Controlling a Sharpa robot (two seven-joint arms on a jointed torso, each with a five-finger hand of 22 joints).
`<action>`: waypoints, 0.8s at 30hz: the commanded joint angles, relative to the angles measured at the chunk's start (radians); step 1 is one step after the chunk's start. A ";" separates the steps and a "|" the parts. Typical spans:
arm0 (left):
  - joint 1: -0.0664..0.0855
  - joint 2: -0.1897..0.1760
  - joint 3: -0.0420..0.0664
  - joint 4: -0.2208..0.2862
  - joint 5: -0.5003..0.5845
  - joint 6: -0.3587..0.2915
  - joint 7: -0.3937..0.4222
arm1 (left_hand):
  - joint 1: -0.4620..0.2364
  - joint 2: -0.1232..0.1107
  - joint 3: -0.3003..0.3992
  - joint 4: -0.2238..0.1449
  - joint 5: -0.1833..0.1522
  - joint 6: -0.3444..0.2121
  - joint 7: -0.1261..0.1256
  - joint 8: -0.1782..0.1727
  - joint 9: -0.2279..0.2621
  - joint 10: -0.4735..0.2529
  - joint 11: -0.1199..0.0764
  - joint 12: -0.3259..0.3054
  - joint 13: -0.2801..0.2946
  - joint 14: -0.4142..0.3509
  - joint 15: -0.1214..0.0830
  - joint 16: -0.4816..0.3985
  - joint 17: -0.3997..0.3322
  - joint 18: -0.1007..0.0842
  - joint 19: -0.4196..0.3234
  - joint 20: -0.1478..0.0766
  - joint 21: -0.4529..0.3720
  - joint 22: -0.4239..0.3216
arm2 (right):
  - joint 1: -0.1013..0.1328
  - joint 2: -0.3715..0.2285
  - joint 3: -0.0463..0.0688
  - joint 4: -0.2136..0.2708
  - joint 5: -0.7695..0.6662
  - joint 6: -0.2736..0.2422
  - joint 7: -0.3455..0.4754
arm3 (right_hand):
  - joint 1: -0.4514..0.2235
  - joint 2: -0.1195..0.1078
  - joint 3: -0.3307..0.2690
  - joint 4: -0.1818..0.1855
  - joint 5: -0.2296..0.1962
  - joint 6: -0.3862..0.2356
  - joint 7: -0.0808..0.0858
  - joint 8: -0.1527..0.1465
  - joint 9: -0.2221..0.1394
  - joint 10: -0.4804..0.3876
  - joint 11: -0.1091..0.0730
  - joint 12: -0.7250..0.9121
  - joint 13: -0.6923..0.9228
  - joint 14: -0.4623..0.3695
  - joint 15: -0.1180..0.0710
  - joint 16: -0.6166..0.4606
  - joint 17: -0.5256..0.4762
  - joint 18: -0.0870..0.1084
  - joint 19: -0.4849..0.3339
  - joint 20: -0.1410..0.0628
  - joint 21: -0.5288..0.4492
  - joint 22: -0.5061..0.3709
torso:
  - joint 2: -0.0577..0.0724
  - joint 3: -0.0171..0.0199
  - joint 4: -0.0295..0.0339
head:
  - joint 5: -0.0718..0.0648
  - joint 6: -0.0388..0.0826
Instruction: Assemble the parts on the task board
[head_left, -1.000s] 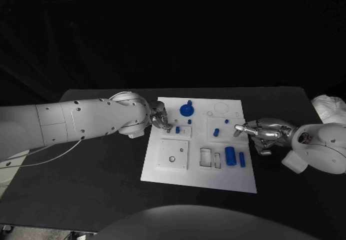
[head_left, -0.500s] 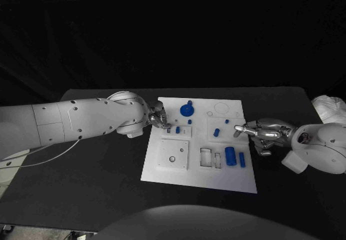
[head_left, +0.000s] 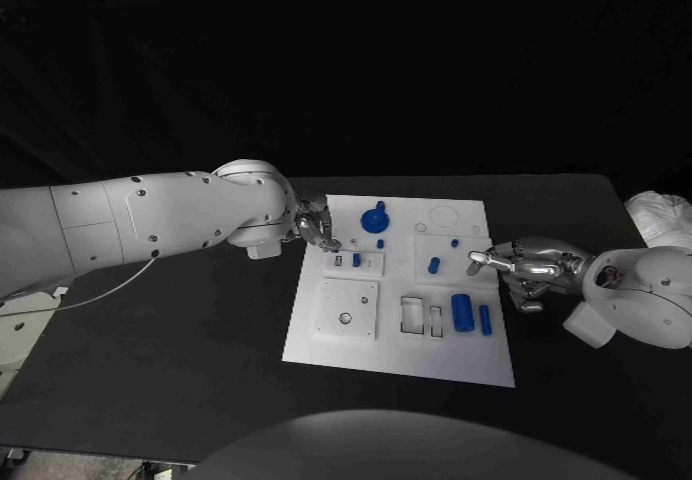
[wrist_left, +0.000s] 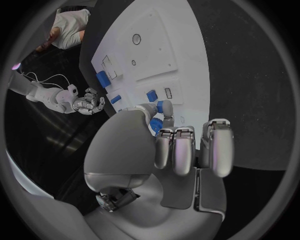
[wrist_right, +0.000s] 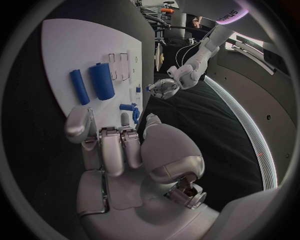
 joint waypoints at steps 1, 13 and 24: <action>0.011 0.019 0.001 -0.014 -0.002 0.163 -0.060 | 0.005 -0.001 0.135 -0.129 0.005 0.015 -0.010 0.002 0.000 0.102 -0.005 0.003 0.263 0.104 -0.006 0.002 0.263 -0.004 0.062 -0.006 -0.006 0.238 | -0.001 0.002 0.000 0.004 -0.004 0.008 0.009 | 0.008 0.004 0.005 -0.001 0.003 0.000 0.002 -0.006 -0.001 0.029 -0.006 -0.003 0.049 0.018 -0.001 -0.005 0.154 0.006 -0.009 0.001 -0.004 0.123 | 0.001 0.0001 -0.0013 | 0.001 0.000; 0.026 0.094 0.001 -0.078 -0.074 0.308 -0.072 | -0.001 0.004 0.139 -0.144 0.023 0.006 -0.004 0.000 0.003 0.102 0.000 0.003 0.263 0.104 -0.001 0.002 0.263 -0.002 0.058 -0.002 -0.012 0.236 | -0.001 -0.001 0.000 0.014 -0.004 0.008 0.008 | 0.008 0.004 0.006 -0.001 0.003 0.001 0.003 -0.006 -0.001 0.030 -0.006 -0.003 0.050 0.018 0.000 -0.005 0.155 0.006 -0.008 0.001 -0.002 0.123 | 0.005 0.0001 -0.0009 | -0.007 0.000; 0.031 0.134 0.001 -0.104 -0.099 0.288 -0.068 | -0.018 0.016 0.124 -0.162 0.065 -0.003 0.000 0.001 0.010 0.102 0.004 0.003 0.263 0.104 0.003 0.002 0.263 -0.002 0.057 0.002 -0.012 0.236 | 0.000 0.003 0.000 0.015 -0.004 0.010 0.008 | 0.008 0.003 0.006 -0.001 0.002 0.001 0.003 -0.006 -0.001 0.030 -0.006 -0.003 0.050 0.019 0.000 -0.004 0.155 0.005 -0.008 0.001 -0.001 0.124 | 0.003 0.0004 0.0007 | -0.003 0.000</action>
